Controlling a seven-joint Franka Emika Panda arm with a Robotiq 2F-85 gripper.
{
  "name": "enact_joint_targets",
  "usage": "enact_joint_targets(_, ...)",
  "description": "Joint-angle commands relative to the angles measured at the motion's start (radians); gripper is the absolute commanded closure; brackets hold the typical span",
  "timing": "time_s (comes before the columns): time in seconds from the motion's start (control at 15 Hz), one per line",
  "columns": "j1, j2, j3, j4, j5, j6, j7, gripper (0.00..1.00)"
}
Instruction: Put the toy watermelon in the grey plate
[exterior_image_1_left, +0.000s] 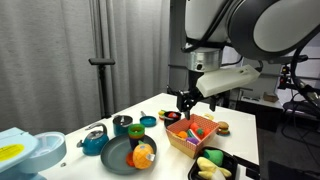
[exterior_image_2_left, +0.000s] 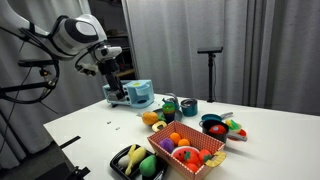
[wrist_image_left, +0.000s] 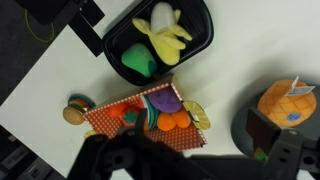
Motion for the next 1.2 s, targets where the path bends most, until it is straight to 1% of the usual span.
enact_joint_targets(0.0, -0.009, 0.097, -0.03, 0.099, -0.033, -0.022, 0.066, 0.0)
enact_joint_targets(0.33, -0.014, 0.234, -0.109, 0.217, -0.005, -0.032, 0.115, 0.0)
enact_joint_targets(0.47, -0.011, 0.286, -0.149, 0.257, 0.003, -0.019, 0.097, 0.0)
enact_joint_targets(0.53, -0.008, 0.312, -0.17, 0.272, 0.024, 0.003, 0.017, 0.0)
enact_joint_targets(0.73, -0.01, 0.377, -0.213, 0.303, 0.021, 0.039, -0.119, 0.0)
enact_joint_targets(0.8, -0.012, 0.397, -0.228, 0.312, 0.012, 0.048, -0.145, 0.0)
enact_joint_targets(0.87, -0.011, 0.417, -0.243, 0.323, -0.003, 0.05, -0.145, 0.0)
enact_joint_targets(1.13, 0.008, 0.498, -0.328, 0.339, -0.165, 0.095, 0.12, 0.0)
